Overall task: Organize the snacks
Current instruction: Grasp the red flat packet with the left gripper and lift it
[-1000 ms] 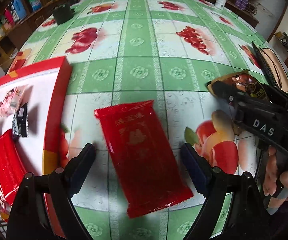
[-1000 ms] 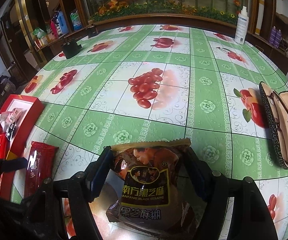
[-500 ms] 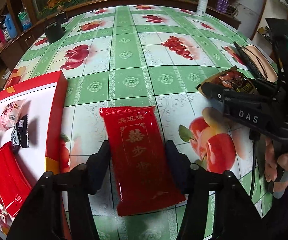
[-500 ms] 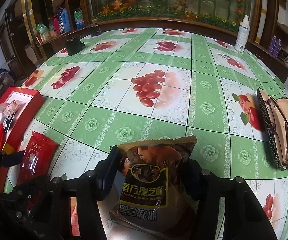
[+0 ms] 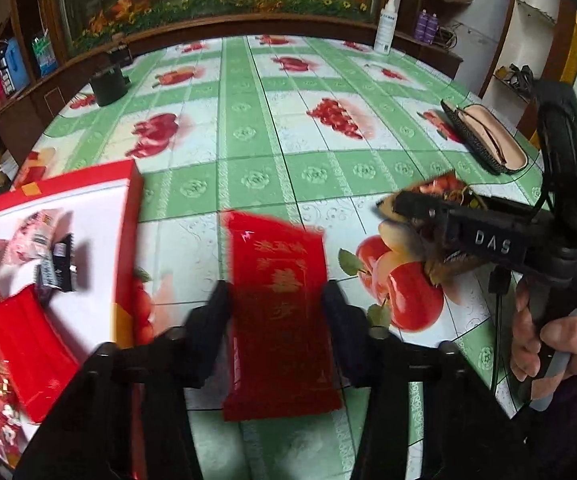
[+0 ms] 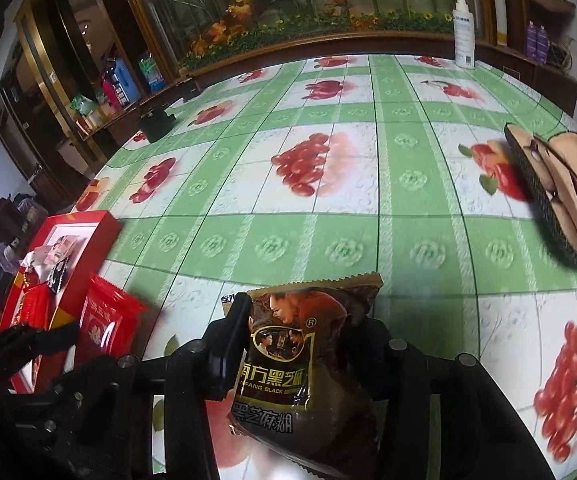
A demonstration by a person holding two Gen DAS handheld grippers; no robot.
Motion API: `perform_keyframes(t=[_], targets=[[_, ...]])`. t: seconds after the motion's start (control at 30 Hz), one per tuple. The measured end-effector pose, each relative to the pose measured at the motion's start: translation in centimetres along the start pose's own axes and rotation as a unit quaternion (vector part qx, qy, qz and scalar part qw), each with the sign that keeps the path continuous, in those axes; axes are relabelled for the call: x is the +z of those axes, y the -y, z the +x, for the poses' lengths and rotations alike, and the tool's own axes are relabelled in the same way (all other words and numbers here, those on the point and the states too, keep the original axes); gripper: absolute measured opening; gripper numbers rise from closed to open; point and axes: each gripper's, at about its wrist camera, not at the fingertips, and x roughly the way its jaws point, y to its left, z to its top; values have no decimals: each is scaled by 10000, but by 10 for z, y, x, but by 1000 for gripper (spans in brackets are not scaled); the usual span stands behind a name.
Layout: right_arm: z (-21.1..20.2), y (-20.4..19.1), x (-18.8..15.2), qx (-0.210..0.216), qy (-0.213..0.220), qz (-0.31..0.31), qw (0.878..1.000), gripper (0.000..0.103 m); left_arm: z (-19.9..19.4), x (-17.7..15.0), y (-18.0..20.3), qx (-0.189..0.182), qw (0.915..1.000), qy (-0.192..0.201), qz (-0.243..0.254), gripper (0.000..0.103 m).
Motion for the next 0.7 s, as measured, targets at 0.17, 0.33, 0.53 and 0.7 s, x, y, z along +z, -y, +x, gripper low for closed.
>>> perform_keyframes(t=[0.17, 0.33, 0.53, 0.7], targets=[[-4, -12, -7, -129, -25, -154, 9998, 45, -9, -1, -8, 42, 9999, 124, 32, 34], [-5, -20, -15, -231, -173, -297, 9991, 52, 2, -5, -16, -113, 9996, -96, -243, 35], [-9, -17, -22, -481, -261, -485, 9973, 68, 5, -9, -7, -12, 9992, -228, -336, 65], [-19, -17, -30, -503, -301, -609, 9964, 70, 16, -10, 0, 32, 9989, -402, -224, 68]])
